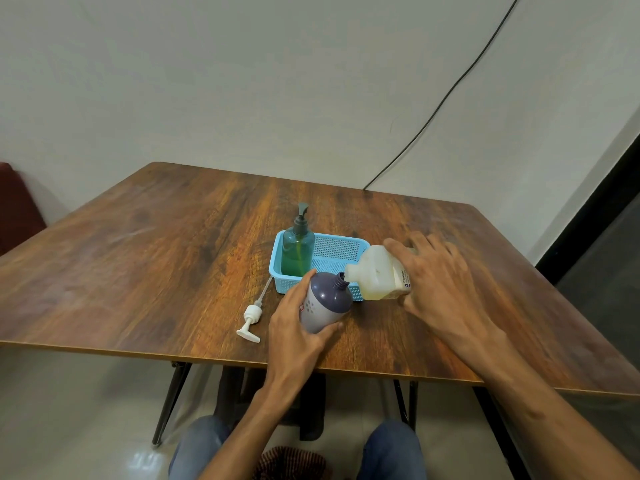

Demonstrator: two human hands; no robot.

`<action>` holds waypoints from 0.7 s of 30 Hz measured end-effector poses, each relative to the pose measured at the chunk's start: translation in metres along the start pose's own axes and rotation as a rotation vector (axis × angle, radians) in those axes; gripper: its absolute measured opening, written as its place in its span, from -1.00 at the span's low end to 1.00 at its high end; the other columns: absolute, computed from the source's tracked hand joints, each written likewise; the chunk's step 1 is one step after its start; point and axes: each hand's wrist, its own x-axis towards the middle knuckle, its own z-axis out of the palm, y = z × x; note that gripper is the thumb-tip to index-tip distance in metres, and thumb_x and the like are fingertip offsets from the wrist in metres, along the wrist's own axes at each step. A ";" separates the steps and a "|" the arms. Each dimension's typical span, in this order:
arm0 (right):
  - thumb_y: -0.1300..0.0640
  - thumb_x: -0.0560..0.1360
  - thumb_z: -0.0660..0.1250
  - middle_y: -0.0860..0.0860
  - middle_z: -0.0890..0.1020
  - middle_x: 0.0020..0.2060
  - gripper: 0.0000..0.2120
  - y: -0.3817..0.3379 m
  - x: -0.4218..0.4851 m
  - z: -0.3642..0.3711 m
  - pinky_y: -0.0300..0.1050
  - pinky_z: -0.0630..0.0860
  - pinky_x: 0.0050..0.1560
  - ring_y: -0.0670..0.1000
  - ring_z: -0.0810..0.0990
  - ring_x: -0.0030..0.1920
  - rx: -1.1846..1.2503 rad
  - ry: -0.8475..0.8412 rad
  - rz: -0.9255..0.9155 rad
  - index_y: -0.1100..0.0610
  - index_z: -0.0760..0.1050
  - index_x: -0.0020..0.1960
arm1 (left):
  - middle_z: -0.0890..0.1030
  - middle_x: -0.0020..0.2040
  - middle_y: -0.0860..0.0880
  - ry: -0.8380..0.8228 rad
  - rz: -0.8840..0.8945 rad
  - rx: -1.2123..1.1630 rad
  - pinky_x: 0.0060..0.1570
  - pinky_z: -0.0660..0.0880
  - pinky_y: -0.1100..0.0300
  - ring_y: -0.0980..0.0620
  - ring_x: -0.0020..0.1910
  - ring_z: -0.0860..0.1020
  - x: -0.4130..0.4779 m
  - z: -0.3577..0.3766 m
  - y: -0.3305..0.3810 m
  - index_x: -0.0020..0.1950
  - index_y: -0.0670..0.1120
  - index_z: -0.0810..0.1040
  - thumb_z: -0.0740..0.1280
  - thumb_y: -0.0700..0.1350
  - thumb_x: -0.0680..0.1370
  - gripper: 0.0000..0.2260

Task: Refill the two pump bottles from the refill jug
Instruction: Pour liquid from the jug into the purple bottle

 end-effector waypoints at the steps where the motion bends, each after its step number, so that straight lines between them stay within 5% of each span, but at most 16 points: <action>1: 0.00 0.12 0.71 0.13 0.57 0.12 -0.10 0.000 0.000 0.000 0.15 0.52 0.10 0.18 0.55 0.11 0.000 0.002 -0.001 0.02 0.44 0.39 | 0.50 0.37 0.13 -0.001 0.001 0.001 0.27 0.42 0.38 0.28 0.33 0.46 0.000 0.000 0.000 0.51 0.00 0.37 0.64 -0.02 0.31 -0.18; 11: 0.01 0.10 0.71 0.13 0.58 0.10 -0.10 0.000 0.000 -0.001 0.15 0.52 0.09 0.18 0.56 0.09 0.009 0.015 -0.006 0.03 0.45 0.37 | 0.50 0.39 0.10 0.000 0.006 -0.001 0.25 0.39 0.46 0.31 0.33 0.44 0.000 0.000 0.001 0.51 0.00 0.36 0.64 -0.01 0.32 -0.18; 21: 0.00 0.15 0.70 0.12 0.57 0.15 -0.11 -0.003 0.000 -0.005 0.17 0.49 0.17 0.18 0.53 0.15 0.007 -0.029 0.003 0.01 0.42 0.41 | 0.51 0.40 0.07 -0.002 0.004 -0.003 0.30 0.45 0.31 0.22 0.35 0.47 0.000 0.000 -0.002 0.52 -0.03 0.36 0.64 -0.01 0.31 -0.17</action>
